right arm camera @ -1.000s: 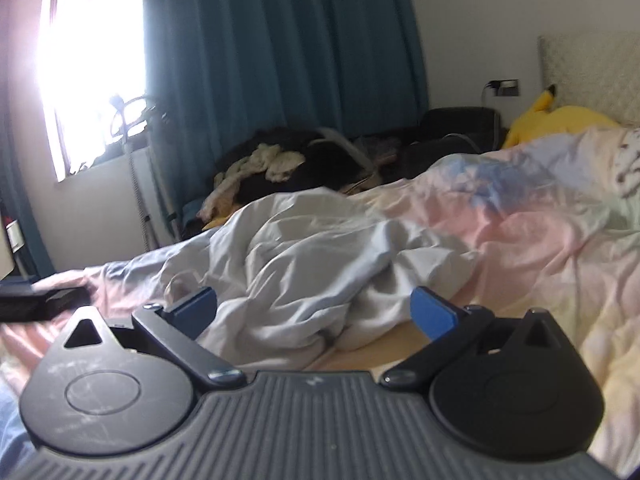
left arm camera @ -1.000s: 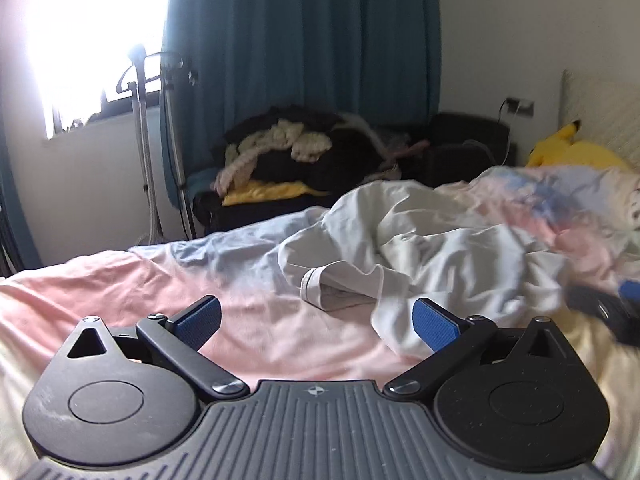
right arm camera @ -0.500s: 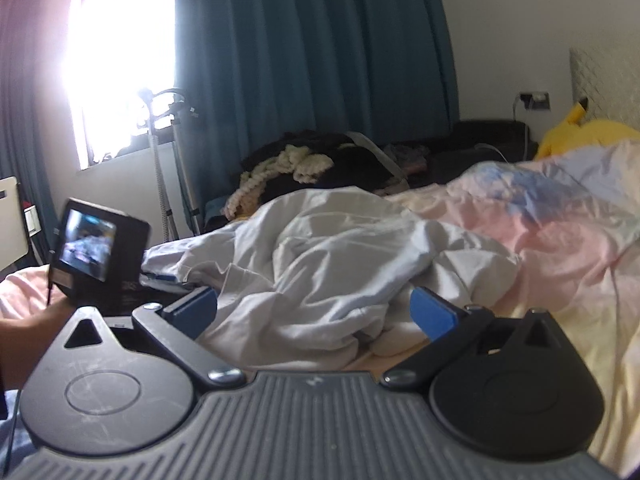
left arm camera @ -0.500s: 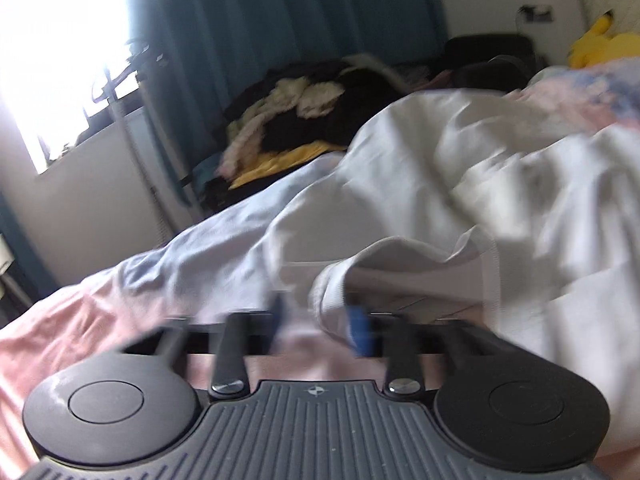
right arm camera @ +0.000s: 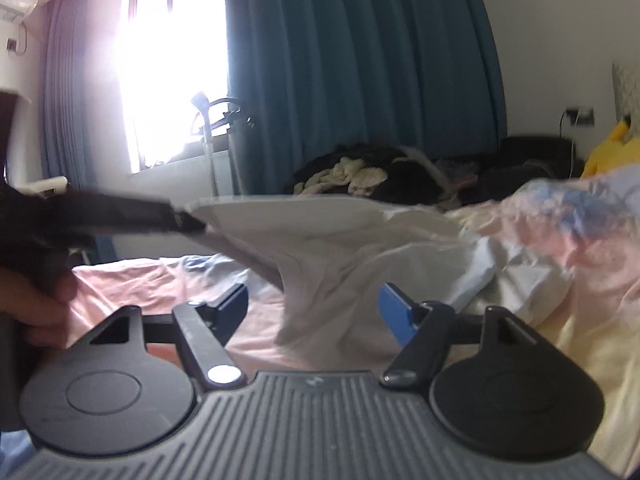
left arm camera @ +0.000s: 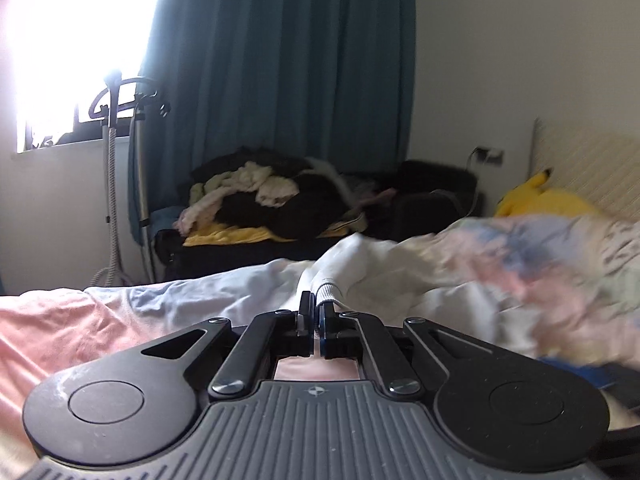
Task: Fold clothes
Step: 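Grasp a shirt edge with the left gripper while the right gripper grasps another edge, then lift the white shirt up with both grippers, shaking it out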
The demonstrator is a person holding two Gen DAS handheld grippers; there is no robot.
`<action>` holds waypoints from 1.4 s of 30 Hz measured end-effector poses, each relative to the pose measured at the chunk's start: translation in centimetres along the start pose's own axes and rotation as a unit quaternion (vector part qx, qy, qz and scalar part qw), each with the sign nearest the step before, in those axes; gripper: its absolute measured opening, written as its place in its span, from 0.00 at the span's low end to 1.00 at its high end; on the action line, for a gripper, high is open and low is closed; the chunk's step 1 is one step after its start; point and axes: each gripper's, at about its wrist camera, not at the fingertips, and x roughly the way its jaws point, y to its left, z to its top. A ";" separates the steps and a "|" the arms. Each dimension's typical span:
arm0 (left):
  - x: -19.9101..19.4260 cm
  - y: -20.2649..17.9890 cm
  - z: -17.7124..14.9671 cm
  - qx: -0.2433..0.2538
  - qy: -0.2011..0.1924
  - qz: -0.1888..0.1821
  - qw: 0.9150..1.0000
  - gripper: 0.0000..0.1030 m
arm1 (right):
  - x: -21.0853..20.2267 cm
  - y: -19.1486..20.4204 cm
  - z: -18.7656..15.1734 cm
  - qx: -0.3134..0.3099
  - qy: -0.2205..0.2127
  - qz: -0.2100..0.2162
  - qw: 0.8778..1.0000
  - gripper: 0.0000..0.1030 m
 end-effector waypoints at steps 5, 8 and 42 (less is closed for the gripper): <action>-5.4 -0.2 0.0 -0.053 -0.005 -0.037 0.998 0.03 | -0.7 0.7 -0.4 0.040 0.015 0.020 0.999 0.63; -7.0 0.5 -1.4 -0.111 -0.009 -0.065 0.992 0.03 | -0.7 1.6 -0.7 0.035 0.019 0.035 0.999 0.63; -4.3 2.7 -3.9 -0.177 0.057 -0.057 0.981 0.03 | -1.4 2.8 -2.3 0.071 -0.036 0.086 0.993 0.61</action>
